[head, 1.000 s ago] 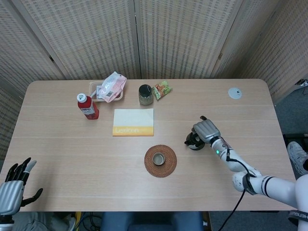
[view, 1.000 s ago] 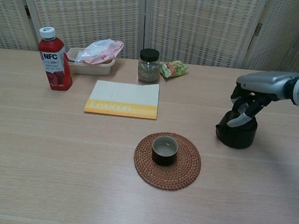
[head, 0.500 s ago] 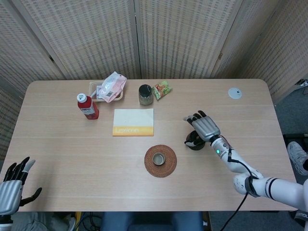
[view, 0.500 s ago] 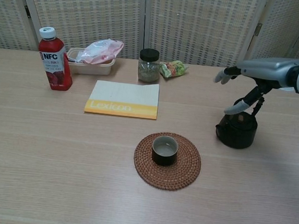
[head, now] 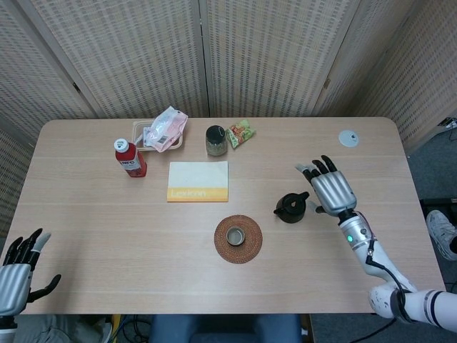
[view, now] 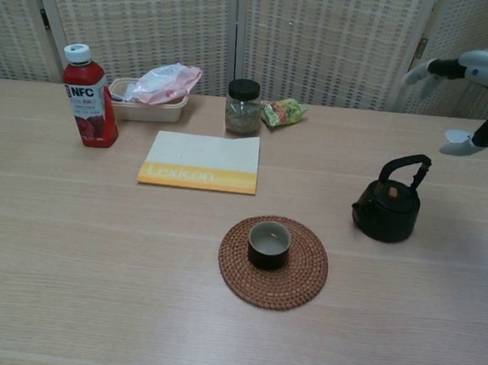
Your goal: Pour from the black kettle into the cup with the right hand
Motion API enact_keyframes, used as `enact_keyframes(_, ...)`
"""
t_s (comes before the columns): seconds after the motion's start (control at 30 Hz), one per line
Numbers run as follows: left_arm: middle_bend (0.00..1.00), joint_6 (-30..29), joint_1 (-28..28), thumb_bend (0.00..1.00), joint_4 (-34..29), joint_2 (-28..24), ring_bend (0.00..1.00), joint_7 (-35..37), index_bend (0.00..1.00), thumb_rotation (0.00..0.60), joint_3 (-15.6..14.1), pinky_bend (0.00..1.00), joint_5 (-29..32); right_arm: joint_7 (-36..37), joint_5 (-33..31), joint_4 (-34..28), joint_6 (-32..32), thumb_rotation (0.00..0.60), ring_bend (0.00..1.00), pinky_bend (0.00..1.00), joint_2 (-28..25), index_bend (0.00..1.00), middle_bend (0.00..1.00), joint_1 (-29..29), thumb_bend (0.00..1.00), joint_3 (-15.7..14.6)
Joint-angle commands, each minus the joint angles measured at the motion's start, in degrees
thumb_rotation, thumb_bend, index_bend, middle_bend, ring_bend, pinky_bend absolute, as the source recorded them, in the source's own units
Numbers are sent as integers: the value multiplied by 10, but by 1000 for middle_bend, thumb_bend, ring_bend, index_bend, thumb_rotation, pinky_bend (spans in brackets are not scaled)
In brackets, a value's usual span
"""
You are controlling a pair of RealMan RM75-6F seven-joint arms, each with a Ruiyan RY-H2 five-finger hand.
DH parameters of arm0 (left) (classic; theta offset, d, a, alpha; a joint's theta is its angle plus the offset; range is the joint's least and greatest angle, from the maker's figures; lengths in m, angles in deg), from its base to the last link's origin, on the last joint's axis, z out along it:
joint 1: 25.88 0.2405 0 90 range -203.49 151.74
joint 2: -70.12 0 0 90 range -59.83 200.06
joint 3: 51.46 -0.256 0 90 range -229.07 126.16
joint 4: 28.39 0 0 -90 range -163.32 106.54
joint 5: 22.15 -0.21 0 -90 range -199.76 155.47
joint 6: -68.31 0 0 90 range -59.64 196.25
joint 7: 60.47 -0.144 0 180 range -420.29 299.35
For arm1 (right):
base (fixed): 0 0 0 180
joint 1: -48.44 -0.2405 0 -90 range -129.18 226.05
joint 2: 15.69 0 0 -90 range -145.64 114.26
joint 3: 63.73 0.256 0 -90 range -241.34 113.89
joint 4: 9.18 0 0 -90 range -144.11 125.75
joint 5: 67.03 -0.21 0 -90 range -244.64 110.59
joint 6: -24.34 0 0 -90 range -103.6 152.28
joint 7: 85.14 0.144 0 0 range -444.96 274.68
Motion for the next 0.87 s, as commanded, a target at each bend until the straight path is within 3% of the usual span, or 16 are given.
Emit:
enact_keyframes(0.03,30,1,-3,255,-2,-1,108,-1,87,600,1,12,-2,-11,50,-45,-87,600,99,63,-29,143,242,66,226,-25)
enact_keyframes(0.47,30,7,-21,255,-16,-1,109,-11,87,600,14,12,-4,44,150,-59,-256,600,99,63,-62,143,242,237,219,-97)
enact_keyframes(0.87,30,2,-27,255,-22,11,108,-30,87,600,20,12,-4,89,198,-40,-297,600,121,63,-67,143,260,305,214,-98)
